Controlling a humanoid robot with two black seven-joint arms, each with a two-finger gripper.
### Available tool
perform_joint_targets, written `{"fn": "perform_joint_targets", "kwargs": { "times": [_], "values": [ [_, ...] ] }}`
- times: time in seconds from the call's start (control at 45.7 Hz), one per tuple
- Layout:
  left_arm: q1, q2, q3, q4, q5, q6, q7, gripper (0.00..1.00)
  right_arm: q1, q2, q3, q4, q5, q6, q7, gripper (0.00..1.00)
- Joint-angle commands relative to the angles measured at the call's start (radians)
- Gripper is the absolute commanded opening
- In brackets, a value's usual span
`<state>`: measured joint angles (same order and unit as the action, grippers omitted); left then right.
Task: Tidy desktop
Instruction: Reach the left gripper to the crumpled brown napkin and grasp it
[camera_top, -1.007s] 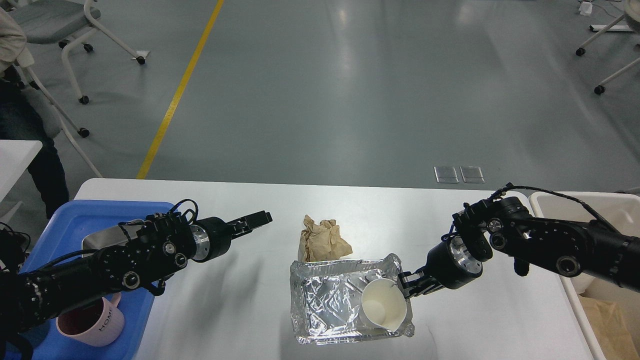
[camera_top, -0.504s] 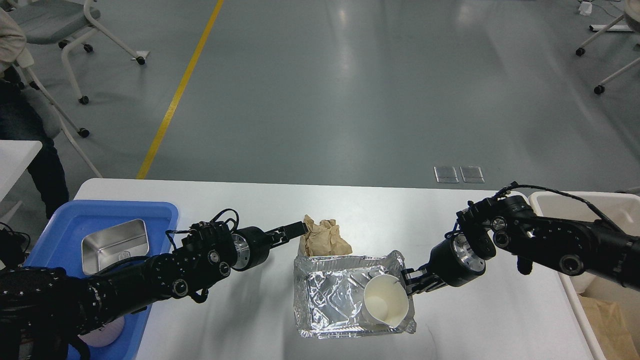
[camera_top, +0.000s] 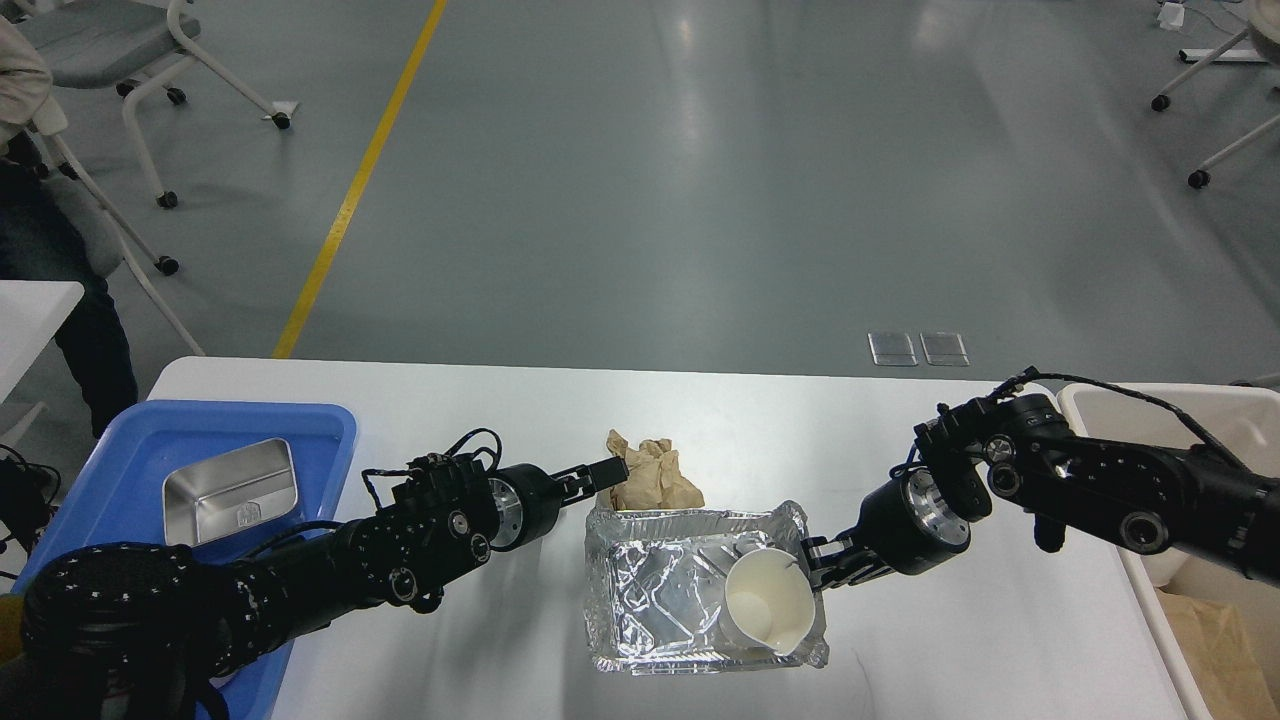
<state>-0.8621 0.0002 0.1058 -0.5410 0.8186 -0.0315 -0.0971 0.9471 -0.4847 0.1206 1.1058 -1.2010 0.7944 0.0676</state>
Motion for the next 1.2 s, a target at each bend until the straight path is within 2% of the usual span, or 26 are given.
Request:
{"fn": "perform_joint_targets", "kwargs": {
  "times": [0.0,0.307,0.394,0.482,0.613,1.007,1.182],
  "values": [
    [0.002,-0.020,0.000,0.018,-0.003,-0.001,0.000,0.81,-0.002,0.000,0.008,0.000,0.000,-0.001,-0.002,0.00],
    [0.003,-0.048,0.000,0.073,-0.004,-0.038,0.000,0.59,-0.002,0.000,0.010,0.000,0.000,-0.001,0.000,0.00],
    [0.011,-0.049,0.003,0.075,0.004,-0.042,-0.016,0.40,-0.002,0.000,0.017,0.000,0.000,-0.001,0.000,0.00],
    [0.015,-0.051,0.003,0.075,0.002,-0.044,-0.042,0.31,-0.002,0.000,0.019,0.000,0.000,-0.001,0.000,0.00],
    [0.015,-0.054,0.003,0.076,0.002,-0.044,-0.047,0.20,-0.002,0.000,0.019,0.000,0.000,-0.001,0.000,0.00],
    [0.014,-0.075,-0.017,0.134,-0.010,-0.042,-0.066,0.04,-0.002,0.000,0.020,0.000,0.000,-0.003,-0.002,0.00],
    [0.002,-0.069,-0.029,0.133,-0.081,-0.044,-0.066,0.03,-0.007,0.000,0.019,-0.001,0.000,-0.003,-0.002,0.00]
  ]
}}
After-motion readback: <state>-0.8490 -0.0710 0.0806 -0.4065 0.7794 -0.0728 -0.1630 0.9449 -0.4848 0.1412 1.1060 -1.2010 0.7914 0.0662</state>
